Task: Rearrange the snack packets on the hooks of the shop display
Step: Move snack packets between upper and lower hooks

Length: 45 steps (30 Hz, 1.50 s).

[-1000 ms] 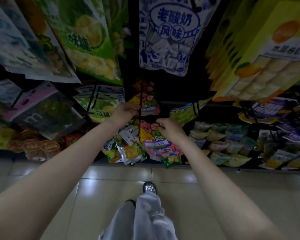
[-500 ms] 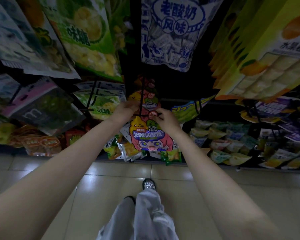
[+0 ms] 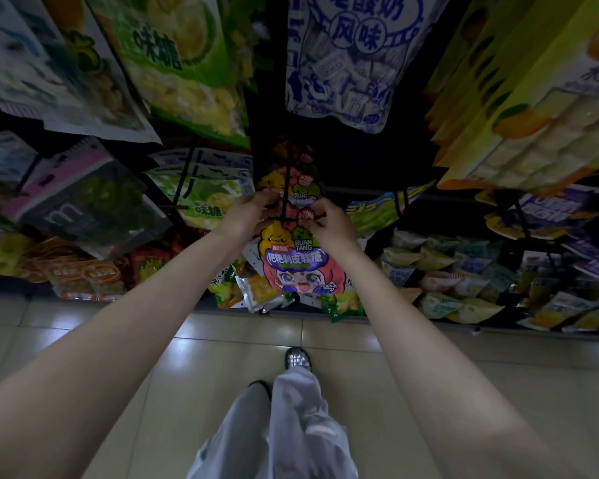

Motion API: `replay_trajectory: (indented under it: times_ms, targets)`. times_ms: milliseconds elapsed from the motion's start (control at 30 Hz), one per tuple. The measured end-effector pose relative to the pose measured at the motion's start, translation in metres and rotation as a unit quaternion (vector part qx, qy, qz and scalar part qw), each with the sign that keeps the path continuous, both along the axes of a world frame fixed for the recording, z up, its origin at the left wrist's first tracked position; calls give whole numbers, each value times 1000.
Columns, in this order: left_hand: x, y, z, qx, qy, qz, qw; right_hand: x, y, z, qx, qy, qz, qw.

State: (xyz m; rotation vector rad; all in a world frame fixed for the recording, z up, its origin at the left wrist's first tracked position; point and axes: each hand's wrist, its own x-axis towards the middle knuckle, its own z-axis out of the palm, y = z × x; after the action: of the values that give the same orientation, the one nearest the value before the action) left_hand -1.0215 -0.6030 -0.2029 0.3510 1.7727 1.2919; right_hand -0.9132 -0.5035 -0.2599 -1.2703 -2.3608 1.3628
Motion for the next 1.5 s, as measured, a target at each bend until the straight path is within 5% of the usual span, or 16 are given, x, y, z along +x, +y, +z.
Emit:
replay_trajectory:
  times_ms: [300,633,800,967,1133,1333,1500]
  targets:
    - [9,-2,-18,-33,82,-20,996,11,-9,4,127,62,83,986]
    - [-1,-3,-25,-84,56,-80,992,-8,5,5,73,-27,120,990]
    - [-12,-26,-10,-50,229,-55,971,-17,12,36,163,-26,65,984]
    - [-26,-84,-2,-38,371,-51,927,-60,-17,65,204,65,164,963]
    - [-46,-129,1,-55,463,-23,884,-116,-47,56,194,-65,265,942]
    - [-67,-144,-9,-91,438,-107,888,-140,-62,29,242,-152,179,942]
    - [-74,-150,-6,-84,424,-148,890,-140,-77,22,287,-100,87,949]
